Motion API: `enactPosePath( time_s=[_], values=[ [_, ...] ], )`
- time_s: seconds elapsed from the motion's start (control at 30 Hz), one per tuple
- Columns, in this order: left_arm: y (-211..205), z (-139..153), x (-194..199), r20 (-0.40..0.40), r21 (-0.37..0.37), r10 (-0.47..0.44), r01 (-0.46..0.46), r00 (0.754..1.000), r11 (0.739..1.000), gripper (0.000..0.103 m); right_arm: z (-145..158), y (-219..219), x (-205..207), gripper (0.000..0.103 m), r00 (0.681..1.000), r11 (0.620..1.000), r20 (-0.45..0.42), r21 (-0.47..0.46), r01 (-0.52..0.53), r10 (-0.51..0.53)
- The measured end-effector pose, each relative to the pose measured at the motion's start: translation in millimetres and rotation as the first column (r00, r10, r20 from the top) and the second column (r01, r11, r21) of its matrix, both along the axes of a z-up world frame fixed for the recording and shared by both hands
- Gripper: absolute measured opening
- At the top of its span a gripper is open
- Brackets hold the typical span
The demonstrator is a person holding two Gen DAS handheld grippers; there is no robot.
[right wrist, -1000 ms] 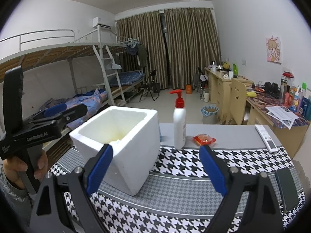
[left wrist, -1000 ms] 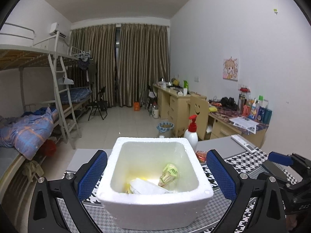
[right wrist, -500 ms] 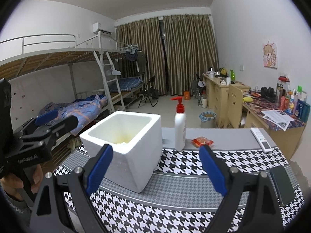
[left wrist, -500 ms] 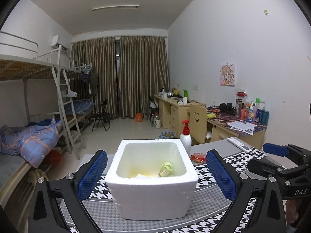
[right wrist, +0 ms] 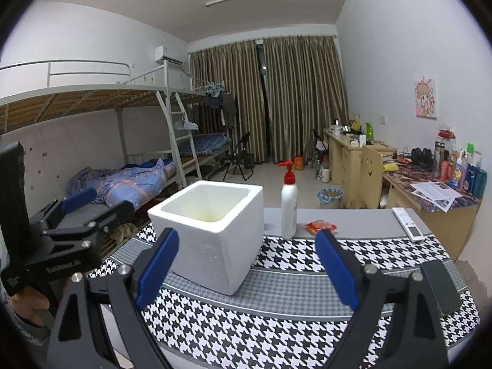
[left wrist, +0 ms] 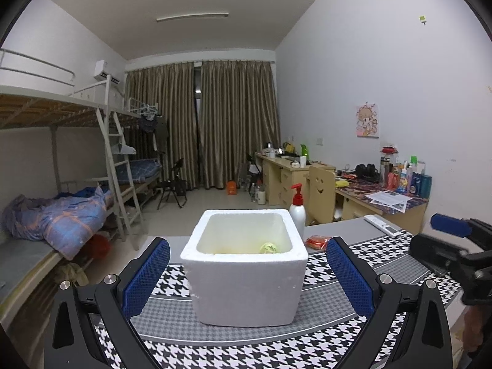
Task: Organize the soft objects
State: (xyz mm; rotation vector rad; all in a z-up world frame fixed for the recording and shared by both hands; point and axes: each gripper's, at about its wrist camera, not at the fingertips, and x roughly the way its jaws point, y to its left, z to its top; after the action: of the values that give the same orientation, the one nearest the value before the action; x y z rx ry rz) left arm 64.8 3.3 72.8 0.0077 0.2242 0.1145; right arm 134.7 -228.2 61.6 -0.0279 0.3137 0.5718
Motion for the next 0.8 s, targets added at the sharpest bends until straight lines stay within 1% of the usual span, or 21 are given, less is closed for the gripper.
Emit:
enactPosePath(
  time_s=[0.2, 0.3, 0.7, 0.8],
  values=[
    [0, -5, -15, 0.015, -0.002, 0.035, -0.035, 0.999, 0.999, 0.102, -6, -6, -9, 0.093, 1.0, 1.0, 0.017, 0.019, 0.006, -0.007],
    [0, -11, -23, 0.024, -0.009, 0.049, -0.048, 0.999, 0.999, 0.102, -15, -6, -11, 0.093, 1.0, 1.0, 0.015, 0.017, 0.0, -0.001],
    [-2, -36, -25, -0.009, -0.031, 0.042, -0.042, 0.999, 0.999, 0.102, -39, -4, -18, 0.093, 1.0, 1.0, -0.003, 0.007, -0.003, 0.003],
    [-5, -39, -31, 0.006, -0.025, 0.048, -0.048, 0.999, 0.999, 0.102, -45, -2, -19, 0.093, 1.0, 1.0, -0.006, 0.001, 0.003, -0.003]
  ],
)
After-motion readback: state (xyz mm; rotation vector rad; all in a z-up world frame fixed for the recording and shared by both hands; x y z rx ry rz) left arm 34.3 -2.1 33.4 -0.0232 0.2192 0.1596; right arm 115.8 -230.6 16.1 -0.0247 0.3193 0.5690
